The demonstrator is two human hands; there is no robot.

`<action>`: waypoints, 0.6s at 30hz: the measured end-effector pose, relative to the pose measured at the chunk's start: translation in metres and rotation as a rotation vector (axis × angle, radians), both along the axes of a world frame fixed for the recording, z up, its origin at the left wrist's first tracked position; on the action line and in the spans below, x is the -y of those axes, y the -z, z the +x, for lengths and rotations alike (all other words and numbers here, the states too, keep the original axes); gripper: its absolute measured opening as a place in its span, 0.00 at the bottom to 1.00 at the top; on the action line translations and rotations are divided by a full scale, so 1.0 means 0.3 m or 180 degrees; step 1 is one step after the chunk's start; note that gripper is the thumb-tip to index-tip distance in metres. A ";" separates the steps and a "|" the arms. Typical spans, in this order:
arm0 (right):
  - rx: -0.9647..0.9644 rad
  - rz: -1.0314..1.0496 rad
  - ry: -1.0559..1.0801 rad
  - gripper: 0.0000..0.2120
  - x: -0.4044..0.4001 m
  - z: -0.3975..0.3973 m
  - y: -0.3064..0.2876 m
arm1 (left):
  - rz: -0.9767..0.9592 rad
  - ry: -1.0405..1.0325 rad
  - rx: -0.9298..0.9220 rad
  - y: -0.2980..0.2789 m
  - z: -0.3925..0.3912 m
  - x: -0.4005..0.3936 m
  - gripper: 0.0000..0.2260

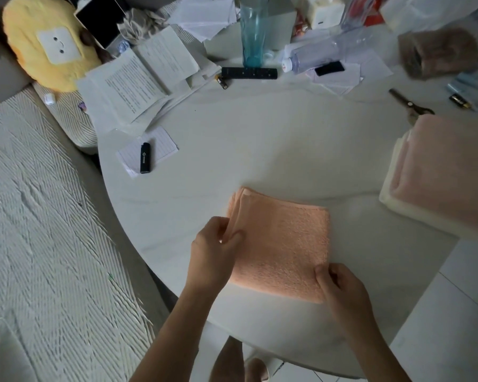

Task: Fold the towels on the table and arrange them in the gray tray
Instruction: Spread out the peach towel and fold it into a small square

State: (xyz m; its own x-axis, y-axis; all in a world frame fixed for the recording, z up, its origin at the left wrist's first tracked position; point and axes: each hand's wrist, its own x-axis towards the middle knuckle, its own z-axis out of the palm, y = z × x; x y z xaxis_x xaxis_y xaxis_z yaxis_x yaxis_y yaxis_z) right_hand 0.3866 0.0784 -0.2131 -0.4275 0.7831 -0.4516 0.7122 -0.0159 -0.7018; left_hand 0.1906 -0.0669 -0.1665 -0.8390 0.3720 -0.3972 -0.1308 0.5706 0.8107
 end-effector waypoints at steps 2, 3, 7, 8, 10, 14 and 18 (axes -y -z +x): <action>0.0009 0.0008 -0.0019 0.12 0.003 -0.001 -0.003 | 0.0262 -0.0204 0.0734 -0.009 -0.021 -0.005 0.13; 0.0007 0.0026 -0.0012 0.12 0.004 -0.002 -0.004 | 0.0259 -0.0289 0.1023 -0.006 -0.035 -0.007 0.16; -0.0033 -0.0041 0.0034 0.12 -0.001 -0.003 -0.003 | -0.0311 -0.0237 0.0890 0.018 -0.083 0.001 0.12; -0.0050 -0.0071 0.0031 0.12 -0.004 -0.005 -0.003 | -0.0361 -0.0149 0.0831 0.021 -0.088 0.002 0.10; -0.0116 -0.0102 0.0042 0.13 -0.018 -0.013 -0.008 | -0.0341 0.0083 0.0823 0.019 -0.092 -0.005 0.08; -0.0304 -0.0063 0.0029 0.11 -0.078 -0.076 -0.040 | -0.0268 0.0274 0.0671 0.014 -0.106 -0.027 0.09; -0.0191 0.0132 -0.0011 0.13 -0.131 -0.159 -0.062 | -0.0035 0.0169 0.0938 0.037 -0.113 -0.025 0.08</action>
State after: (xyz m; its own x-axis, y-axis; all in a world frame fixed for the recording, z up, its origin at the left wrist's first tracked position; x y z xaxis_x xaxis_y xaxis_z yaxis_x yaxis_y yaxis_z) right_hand 0.3390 0.1178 -0.1945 -0.4557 0.7990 -0.3924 0.6688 0.0164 -0.7433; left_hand 0.1565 -0.0593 -0.1777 -0.6664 0.4066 -0.6249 -0.3293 0.5915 0.7360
